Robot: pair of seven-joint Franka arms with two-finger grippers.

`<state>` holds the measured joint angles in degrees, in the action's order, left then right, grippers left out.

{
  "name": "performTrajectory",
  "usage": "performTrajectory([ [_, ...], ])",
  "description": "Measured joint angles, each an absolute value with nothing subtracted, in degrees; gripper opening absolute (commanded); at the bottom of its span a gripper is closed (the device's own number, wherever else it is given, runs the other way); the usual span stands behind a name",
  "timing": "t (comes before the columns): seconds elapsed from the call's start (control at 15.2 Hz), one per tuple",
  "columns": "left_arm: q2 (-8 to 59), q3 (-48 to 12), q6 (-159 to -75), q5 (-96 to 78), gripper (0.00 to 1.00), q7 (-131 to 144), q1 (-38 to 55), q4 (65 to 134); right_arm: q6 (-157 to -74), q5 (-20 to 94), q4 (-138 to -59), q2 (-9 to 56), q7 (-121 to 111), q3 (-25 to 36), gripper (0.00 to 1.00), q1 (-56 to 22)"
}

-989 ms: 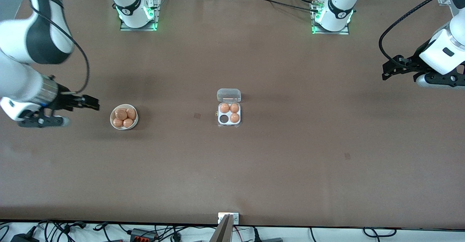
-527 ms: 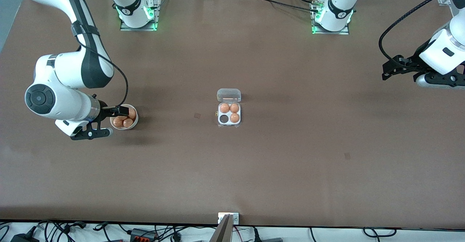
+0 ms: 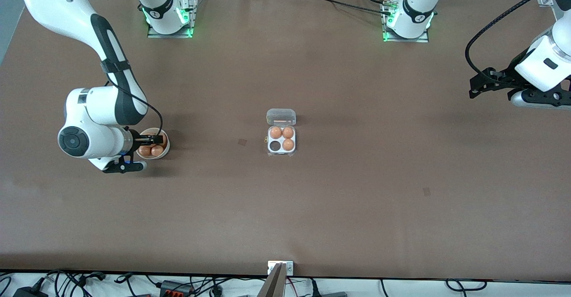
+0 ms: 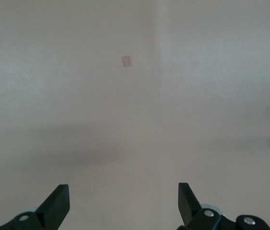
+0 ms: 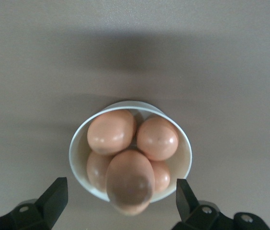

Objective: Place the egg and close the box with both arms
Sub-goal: 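Grasp one brown egg with the right gripper and lift it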

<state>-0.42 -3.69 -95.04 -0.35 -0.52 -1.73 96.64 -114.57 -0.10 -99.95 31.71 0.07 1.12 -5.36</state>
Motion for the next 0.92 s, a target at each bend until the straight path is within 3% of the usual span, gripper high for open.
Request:
performTrajectory([
  [0.26, -0.4, -3.7, -95.0, -0.4, 1.00, -0.5, -1.7, 96.6, -114.7, -0.1, -100.1, 32.0, 0.3, 1.1, 1.00, -5.3],
  [0.46, -0.4, -3.7, -95.0, -0.4, 1.00, -0.5, -1.7, 96.6, -114.7, 0.0, -100.1, 32.0, 0.6, 1.1, 0.78, -5.3],
  [0.79, -0.4, -3.7, -95.0, -0.4, 1.00, -0.5, -1.7, 96.6, -114.3, 0.1, -100.2, 32.0, 0.9, 1.1, 0.52, -5.3],
  [0.92, -0.4, -3.7, -95.0, -0.4, 1.00, -0.5, -1.7, 96.6, -114.2, 0.3, -100.2, 32.0, 1.6, 1.1, 0.20, -5.3],
])
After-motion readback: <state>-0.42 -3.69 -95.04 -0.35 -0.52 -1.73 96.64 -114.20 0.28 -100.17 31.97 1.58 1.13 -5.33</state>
